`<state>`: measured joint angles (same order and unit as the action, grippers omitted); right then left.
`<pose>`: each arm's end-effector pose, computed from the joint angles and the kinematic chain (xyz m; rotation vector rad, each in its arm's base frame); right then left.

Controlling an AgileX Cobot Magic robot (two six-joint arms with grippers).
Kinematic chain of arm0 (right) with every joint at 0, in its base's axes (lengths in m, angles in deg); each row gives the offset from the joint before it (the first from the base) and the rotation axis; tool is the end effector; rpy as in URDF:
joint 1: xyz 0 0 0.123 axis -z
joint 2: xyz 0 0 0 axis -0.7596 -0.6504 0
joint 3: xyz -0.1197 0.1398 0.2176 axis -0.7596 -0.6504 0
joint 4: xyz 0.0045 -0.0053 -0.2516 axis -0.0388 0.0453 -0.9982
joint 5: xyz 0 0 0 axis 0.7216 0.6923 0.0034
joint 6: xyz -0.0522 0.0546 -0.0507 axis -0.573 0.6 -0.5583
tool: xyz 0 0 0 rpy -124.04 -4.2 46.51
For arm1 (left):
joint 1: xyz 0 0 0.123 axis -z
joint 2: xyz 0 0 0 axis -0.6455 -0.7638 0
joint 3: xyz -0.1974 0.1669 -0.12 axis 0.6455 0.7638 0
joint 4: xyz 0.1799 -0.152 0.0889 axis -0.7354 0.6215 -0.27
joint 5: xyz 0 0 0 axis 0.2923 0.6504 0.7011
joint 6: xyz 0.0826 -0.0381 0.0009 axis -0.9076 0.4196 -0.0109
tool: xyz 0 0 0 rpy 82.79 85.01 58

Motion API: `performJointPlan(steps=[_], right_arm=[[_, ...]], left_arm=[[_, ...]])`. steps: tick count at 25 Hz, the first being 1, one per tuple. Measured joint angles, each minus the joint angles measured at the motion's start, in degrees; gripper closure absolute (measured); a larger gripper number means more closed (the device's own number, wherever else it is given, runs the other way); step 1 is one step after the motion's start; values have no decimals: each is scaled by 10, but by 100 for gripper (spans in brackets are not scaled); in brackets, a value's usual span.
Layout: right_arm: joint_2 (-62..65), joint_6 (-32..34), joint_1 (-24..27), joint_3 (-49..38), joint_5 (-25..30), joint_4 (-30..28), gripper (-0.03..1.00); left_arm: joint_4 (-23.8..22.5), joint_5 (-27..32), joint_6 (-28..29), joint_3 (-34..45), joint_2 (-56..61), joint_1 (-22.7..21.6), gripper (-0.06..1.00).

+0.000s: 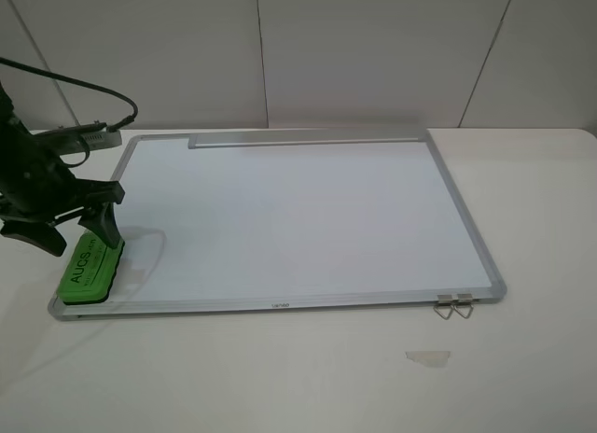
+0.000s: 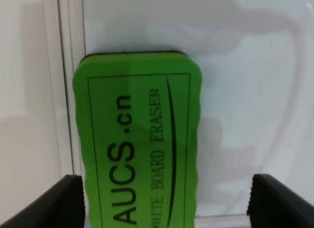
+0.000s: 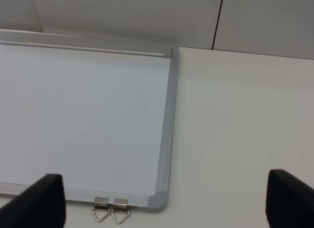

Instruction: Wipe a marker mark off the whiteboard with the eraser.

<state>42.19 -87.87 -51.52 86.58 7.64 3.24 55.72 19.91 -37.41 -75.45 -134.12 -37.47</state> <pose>-0.0082 -0.0004 0.2851 -0.0838 2.0043 -0.0069 0.3009 -0.0237 0.1472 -0.1563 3.0380 -0.1729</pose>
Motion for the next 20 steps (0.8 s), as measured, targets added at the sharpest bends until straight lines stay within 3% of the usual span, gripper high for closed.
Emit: performJointPlan(steps=[5,10,13,20], right_arm=[[0,0,0,0,0,0,15],[0,0,0,0,0,0,15],[0,0,0,0,0,0,15],[0,0,0,0,0,0,15]], left_arm=[[-53,143,37,-98,4,0,25],[-123,263,68,-148,4,0,25],[-154,272,72,-140,17,0,25],[-157,273,73,-71,116,0,25]])
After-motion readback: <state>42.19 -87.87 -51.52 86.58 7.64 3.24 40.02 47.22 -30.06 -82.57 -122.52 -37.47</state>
